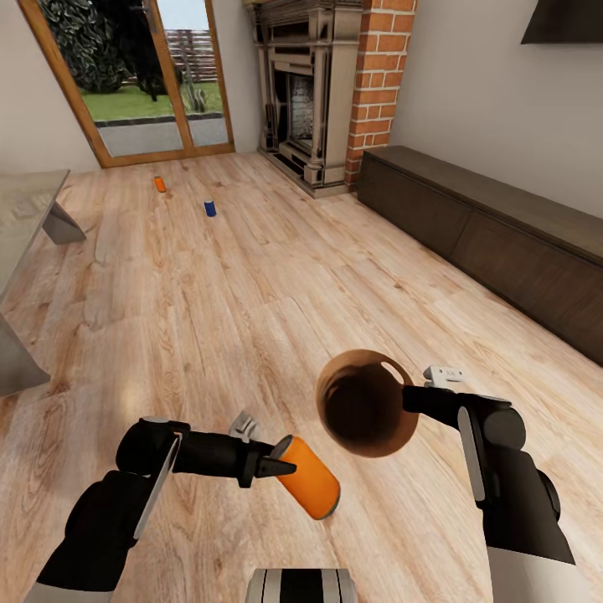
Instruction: Put the three can of soda from the living room inside the tash can in the kitchen.
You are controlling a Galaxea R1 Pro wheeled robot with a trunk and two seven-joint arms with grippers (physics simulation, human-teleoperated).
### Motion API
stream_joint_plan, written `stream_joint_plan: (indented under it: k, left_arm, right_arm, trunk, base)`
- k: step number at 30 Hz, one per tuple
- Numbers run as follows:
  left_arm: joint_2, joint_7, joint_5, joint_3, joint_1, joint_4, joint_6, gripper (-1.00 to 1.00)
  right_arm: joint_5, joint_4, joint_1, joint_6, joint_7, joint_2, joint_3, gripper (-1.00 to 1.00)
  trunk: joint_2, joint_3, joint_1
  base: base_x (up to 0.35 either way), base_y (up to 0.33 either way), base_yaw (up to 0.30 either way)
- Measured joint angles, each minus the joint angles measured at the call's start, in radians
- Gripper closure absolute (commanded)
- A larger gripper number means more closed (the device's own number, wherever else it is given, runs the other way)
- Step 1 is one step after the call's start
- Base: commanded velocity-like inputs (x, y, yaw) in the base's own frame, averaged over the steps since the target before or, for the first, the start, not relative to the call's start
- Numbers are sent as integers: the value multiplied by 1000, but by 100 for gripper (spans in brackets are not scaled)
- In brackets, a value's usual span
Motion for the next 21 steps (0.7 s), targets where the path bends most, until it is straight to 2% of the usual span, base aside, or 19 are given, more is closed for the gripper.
stream_joint_plan:
  k: [7, 9, 11, 12, 13, 14, 21]
  left_arm:
    - [-18, -19, 1, -4, 0, 0, 0, 100]
    - [-47, -46, 4, -6, 0, 0, 0, 100]
    - [-59, -50, 2, -6, 0, 0, 0, 100]
    - [-74, -53, 3, -7, 0, 0, 0, 100]
    - [-103, -54, 4, -9, 0, 0, 0, 100]
    - [-115, -55, 1, -9, 0, 0, 0, 100]
    - [-157, -57, 1, -8, 0, 0, 0, 100]
  right_arm:
    - [0, 1, 0, -1, 0, 0, 0, 100]
    - [0, 0, 0, -1, 0, 0, 0, 100]
    - [0, 1, 0, -1, 0, 0, 0, 100]
    - [0, 1, 0, -1, 0, 0, 0, 100]
    - [0, 1, 0, -1, 0, 0, 0, 100]
    - [0, 1, 0, -1, 0, 0, 0, 100]
    - [0, 1, 0, -1, 0, 0, 0, 100]
  trunk:
    - [0, 0, 0]
    - [0, 0, 0]
    - [0, 0, 0]
    - [0, 0, 0]
    - [0, 0, 0]
    - [0, 0, 0]
    - [0, 0, 0]
  base:
    - [0, 0, 0]
    - [0, 0, 0]
    - [0, 0, 0]
    - [0, 0, 0]
    - [0, 0, 0]
    - [0, 0, 0]
    - [0, 0, 0]
